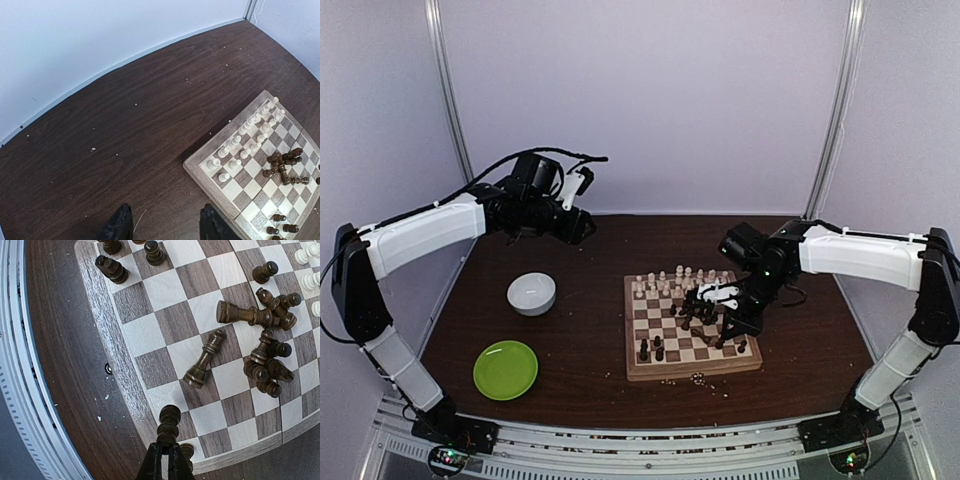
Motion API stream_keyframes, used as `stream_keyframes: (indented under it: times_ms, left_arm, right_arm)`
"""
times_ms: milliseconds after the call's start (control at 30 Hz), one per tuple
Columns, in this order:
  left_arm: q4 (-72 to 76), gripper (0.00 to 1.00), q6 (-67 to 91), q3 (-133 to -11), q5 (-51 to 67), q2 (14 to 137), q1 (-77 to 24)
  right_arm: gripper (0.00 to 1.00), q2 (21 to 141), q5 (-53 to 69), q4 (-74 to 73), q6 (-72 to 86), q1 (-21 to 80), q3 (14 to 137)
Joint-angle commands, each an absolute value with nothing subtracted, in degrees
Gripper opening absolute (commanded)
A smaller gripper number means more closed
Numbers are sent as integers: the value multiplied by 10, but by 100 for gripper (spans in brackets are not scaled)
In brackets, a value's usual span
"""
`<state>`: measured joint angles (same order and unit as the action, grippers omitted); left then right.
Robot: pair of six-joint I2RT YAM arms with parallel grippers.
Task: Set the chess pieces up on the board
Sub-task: Place the bishop on c8.
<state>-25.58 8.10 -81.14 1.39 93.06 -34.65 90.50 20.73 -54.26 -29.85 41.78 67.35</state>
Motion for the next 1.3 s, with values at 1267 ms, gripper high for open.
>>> stream_keyframes:
  times_ms: [1267]
  left_arm:
    - [-250, 47, 78, -831, 29, 927, -348]
  right_arm:
    - [9, 939, 182, -532, -294, 443, 680]
